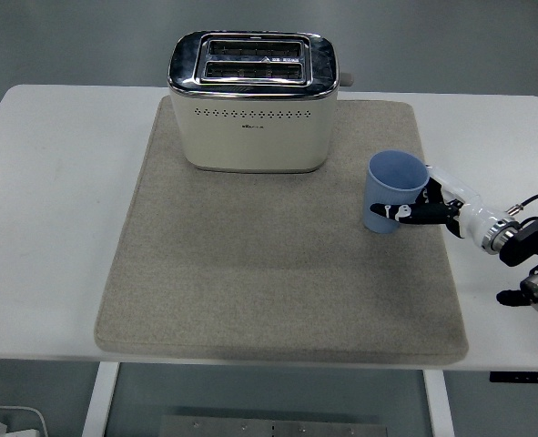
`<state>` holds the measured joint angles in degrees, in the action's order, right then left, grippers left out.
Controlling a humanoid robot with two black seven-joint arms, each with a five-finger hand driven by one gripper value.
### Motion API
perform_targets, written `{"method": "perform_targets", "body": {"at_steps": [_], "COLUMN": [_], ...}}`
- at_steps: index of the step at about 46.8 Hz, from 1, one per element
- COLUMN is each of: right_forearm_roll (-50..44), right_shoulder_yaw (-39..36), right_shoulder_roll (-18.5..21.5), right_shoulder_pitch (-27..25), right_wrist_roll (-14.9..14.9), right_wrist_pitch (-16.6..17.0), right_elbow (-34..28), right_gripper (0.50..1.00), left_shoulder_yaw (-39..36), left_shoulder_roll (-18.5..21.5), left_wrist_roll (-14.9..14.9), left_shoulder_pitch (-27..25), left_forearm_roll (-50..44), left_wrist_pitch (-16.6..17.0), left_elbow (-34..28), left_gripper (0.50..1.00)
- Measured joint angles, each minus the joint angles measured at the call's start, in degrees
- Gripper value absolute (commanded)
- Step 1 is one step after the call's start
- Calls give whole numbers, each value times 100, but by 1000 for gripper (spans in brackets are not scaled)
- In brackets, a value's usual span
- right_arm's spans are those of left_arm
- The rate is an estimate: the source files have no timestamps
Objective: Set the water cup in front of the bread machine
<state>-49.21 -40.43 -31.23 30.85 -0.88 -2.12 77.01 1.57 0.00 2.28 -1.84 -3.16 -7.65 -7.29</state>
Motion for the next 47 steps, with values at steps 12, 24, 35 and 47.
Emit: {"method": "perform_targets", "body": {"at_steps": [12,24,35,47], "right_forearm_roll": [154,474,483,474], "right_shoulder_yaw": [-11,71,322,725], "right_shoulder_roll": [-235,-366,-253,134], "right_shoulder_pitch": [175,433,716,1076], "right_wrist_roll": [0,13,52,72], "right_wrist_pitch": [-2,22,88,63], "right_elbow": [123,220,226,147], "right_gripper": [500,500,500,500], "left_shoulder_yaw": [-1,1,0,1], "left_shoulder_roll": [0,0,0,0], "left_wrist_roll": [0,0,-1,-1], "left_shoulder_pitch": [0,0,1,0], "left_forearm_roll": [0,0,2,2], "left_wrist_pitch": [0,0,0,0], "left_elbow": [0,0,0,0], "left_gripper": [999,999,999,999]}}
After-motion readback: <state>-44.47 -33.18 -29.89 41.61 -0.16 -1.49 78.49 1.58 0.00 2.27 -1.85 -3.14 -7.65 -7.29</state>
